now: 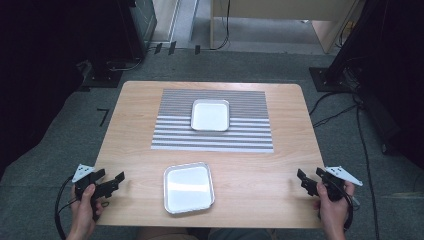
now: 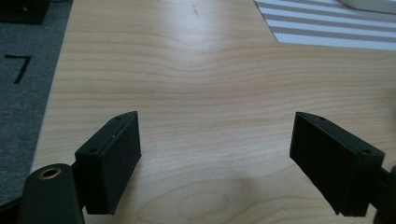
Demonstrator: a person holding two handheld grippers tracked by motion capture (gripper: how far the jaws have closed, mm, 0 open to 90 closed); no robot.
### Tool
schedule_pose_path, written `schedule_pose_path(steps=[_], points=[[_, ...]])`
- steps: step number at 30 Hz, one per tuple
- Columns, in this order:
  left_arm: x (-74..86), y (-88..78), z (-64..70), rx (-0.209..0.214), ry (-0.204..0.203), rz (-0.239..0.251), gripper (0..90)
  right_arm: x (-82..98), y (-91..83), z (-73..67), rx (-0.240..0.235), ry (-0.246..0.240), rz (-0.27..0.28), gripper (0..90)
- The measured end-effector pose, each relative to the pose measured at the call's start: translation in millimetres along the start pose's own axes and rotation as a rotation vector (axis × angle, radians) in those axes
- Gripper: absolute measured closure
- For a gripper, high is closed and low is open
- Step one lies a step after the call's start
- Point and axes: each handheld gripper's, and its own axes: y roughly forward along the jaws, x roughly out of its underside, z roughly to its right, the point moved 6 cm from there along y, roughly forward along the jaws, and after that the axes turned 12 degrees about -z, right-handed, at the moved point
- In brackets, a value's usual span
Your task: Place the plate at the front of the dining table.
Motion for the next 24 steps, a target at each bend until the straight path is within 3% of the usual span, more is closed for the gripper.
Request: schedule_pose_path(steps=[10,13,17,19,24], points=[[11.8,-4.4,-4.2,-0.053,0.017,-0.043,16.3,19.5,-0.3,10.8,0.057,-0.006,-0.066,21.6],[13.3,-3.2,-1.6,-0.09,0.044,-0.049,16.3,20.4,0.7,12.1,0.074,-0.005,-0.085,21.4],[14.9,0.3,4.5,-0.168,0.113,-0.081,16.2,21.5,2.0,9.9,0.102,-0.057,-0.101,20.5],[14.8,0.6,5.3,-0.161,0.116,-0.083,15.9,23.1,3.1,7.3,0.139,-0.104,-0.118,20.1],[14.8,0.7,5.3,-0.161,0.116,-0.083,15.7,23.5,3.2,6.1,0.129,-0.109,-0.123,18.8]])
